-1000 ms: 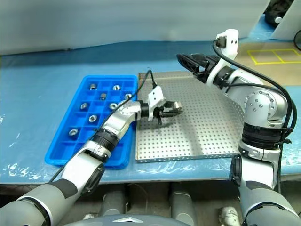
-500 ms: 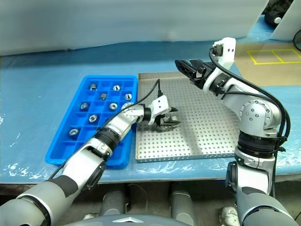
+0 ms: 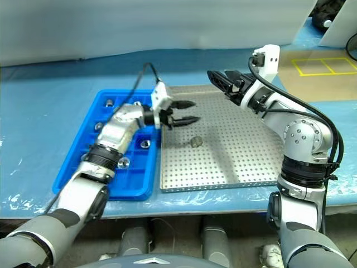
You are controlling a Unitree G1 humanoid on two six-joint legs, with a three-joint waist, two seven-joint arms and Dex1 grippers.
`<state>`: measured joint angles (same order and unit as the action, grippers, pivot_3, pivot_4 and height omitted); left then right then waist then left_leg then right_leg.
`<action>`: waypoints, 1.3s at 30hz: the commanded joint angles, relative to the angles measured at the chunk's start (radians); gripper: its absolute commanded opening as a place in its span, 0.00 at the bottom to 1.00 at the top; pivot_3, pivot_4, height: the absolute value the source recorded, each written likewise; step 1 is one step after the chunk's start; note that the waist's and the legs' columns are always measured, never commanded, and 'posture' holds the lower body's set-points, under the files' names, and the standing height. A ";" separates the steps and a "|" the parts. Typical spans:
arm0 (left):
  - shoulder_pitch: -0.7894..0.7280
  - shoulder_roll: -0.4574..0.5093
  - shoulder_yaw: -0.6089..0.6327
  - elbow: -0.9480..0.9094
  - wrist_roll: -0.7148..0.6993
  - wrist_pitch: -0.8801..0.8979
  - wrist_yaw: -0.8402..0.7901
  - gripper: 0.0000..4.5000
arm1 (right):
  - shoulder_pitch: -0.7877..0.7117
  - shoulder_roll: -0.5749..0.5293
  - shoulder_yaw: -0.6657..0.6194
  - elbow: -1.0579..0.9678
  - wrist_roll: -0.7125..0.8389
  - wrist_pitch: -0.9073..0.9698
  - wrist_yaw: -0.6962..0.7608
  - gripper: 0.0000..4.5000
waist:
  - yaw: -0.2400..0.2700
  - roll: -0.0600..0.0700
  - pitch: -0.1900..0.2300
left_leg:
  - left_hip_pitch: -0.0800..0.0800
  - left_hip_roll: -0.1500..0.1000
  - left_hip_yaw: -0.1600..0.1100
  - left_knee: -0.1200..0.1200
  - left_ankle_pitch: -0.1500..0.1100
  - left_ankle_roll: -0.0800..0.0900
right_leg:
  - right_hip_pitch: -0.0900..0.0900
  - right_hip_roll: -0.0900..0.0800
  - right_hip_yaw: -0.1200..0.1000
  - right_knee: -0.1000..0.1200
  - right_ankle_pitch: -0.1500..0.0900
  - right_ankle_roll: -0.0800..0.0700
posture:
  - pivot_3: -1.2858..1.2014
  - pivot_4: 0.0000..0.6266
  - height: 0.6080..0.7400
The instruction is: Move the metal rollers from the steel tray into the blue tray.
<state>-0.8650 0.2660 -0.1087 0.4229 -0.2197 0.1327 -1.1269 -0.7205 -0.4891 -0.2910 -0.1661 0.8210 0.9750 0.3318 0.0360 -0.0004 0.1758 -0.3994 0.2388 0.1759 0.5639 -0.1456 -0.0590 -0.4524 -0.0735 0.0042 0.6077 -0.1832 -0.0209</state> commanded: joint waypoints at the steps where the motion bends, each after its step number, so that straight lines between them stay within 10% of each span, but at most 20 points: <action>1: 0.059 0.144 0.049 -0.198 -0.093 0.112 -0.106 0.64 | -0.006 -0.059 0.016 0.037 -0.019 -0.031 0.099 0.83 | -0.002 0.000 0.000 | 0.000 0.000 0.000 -0.001 0.000 -0.001 | 0.000 0.000 0.000 0.000 0.000 0.000 | 0.41 0.24 1.00; 11: 0.297 0.397 0.150 -0.581 -0.277 0.323 -0.141 0.64 | 0.093 -0.188 0.256 0.087 -0.136 -0.142 0.502 0.83 | 0.012 0.001 0.000 | -0.001 0.001 0.000 -0.001 0.000 0.000 | -0.001 -0.001 -0.002 0.000 -0.001 -0.001 | 0.48 0.24 1.00; 21: 0.468 0.462 0.206 -0.709 -0.292 0.324 -0.045 0.64 | 0.074 -0.152 0.489 0.330 -0.454 -0.500 0.674 0.83 | 0.018 0.000 0.000 | -0.001 0.001 -0.001 -0.001 0.000 0.000 | -0.001 -0.001 -0.004 0.002 0.000 -0.001 | 0.52 0.24 1.00; 39: 0.528 0.486 0.219 -0.754 -0.319 0.319 0.024 0.64 | 0.049 -0.073 0.525 0.458 -0.592 -0.621 0.814 0.83 | 0.045 0.000 0.000 | -0.002 0.002 -0.001 0.006 0.000 0.001 | -0.003 -0.001 -0.003 0.010 0.000 -0.001 | 0.54 0.24 1.00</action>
<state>-0.3362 0.7377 0.0885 -0.3003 -0.5251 0.4661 -1.1069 -0.6519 -0.5685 0.2475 0.3019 0.2282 0.3665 1.1351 0.0808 0.0000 0.1760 -0.4014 0.2408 0.1746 0.5701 -0.1460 -0.0585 -0.4553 -0.0744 0.0009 0.6181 -0.1837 -0.0223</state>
